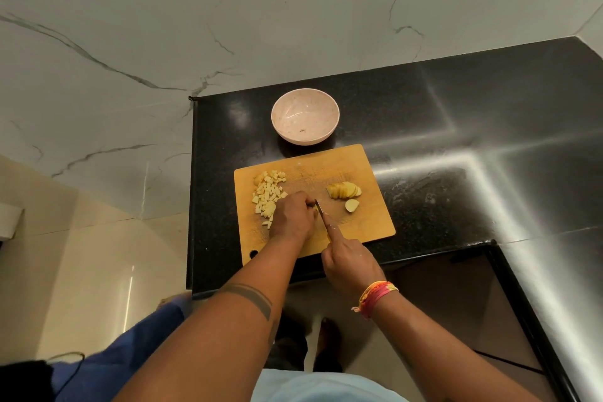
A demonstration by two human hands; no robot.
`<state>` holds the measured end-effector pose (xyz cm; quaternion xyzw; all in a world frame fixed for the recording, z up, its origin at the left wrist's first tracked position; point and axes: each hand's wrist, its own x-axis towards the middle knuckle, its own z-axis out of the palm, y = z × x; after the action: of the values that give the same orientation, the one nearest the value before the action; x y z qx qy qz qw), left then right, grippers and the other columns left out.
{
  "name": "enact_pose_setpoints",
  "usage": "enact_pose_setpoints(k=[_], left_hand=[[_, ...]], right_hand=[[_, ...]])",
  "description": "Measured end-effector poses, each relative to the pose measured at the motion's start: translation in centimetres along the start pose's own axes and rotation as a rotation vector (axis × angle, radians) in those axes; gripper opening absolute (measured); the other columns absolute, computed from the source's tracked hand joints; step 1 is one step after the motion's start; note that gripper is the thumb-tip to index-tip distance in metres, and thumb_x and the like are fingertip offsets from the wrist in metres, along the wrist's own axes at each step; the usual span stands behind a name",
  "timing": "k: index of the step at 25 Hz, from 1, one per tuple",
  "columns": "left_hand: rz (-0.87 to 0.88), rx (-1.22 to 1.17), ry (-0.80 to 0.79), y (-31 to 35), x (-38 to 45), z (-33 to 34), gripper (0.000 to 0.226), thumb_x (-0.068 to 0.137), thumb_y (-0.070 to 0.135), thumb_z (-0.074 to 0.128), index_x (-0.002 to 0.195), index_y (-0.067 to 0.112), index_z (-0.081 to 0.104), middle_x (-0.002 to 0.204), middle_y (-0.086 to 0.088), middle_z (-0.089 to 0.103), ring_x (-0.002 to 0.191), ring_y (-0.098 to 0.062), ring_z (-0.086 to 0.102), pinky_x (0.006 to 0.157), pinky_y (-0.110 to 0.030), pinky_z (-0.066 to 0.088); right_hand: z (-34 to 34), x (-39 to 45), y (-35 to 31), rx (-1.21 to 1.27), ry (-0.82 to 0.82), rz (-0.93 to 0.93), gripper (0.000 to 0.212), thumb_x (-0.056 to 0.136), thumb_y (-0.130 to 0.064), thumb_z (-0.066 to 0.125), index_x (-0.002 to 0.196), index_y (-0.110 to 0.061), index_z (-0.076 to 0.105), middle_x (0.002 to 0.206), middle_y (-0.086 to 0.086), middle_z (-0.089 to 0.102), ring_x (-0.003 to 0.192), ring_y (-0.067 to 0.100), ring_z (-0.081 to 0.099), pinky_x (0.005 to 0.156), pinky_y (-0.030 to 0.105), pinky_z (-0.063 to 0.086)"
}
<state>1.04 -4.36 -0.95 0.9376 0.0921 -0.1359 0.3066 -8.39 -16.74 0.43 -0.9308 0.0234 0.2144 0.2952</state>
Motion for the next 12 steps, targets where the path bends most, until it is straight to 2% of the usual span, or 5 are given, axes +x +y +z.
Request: enact_pose_setpoints(k=[3,6,9,12], left_hand=[[-0.011,0.008,-0.002,0.0,0.2,-0.1,0.016,0.096,0.018,0.066,0.108,0.024,0.075,0.105,-0.002,0.072,0.088,-0.018,0.064,0.077,-0.027,0.051],[-0.020,0.004,0.009,0.1,0.1,0.1,0.015,0.096,0.018,0.066,0.107,0.024,0.075,0.097,0.001,0.070,0.081,-0.015,0.061,0.073,-0.027,0.049],[-0.019,0.001,0.015,0.1,0.1,0.2,0.014,0.096,0.020,0.067,0.108,0.023,0.075,0.104,-0.004,0.071,0.090,-0.020,0.065,0.078,-0.032,0.055],[-0.021,-0.008,0.015,0.2,0.0,0.2,0.015,0.096,0.021,0.068,0.110,0.023,0.074,0.106,-0.004,0.071,0.093,-0.021,0.066,0.080,-0.034,0.056]], right_hand=[[0.0,1.0,-0.3,0.006,-0.015,-0.002,0.071,0.100,-0.025,0.038,0.163,-0.034,0.007,0.073,0.007,0.061,0.061,0.024,0.058,0.061,0.045,0.051],[0.4,1.1,0.1,-0.013,-0.012,-0.002,0.073,0.101,-0.025,0.039,0.163,-0.034,0.003,0.070,0.007,0.059,0.059,0.024,0.056,0.058,0.043,0.049],[1.3,-0.6,0.7,-0.035,-0.023,0.003,0.080,0.100,-0.026,0.041,0.162,-0.037,-0.009,0.069,0.004,0.059,0.058,0.023,0.056,0.058,0.043,0.051],[1.5,-1.8,1.2,-0.043,-0.042,0.011,0.082,0.100,-0.024,0.042,0.162,-0.036,-0.010,0.067,0.002,0.056,0.057,0.023,0.055,0.058,0.043,0.049]])
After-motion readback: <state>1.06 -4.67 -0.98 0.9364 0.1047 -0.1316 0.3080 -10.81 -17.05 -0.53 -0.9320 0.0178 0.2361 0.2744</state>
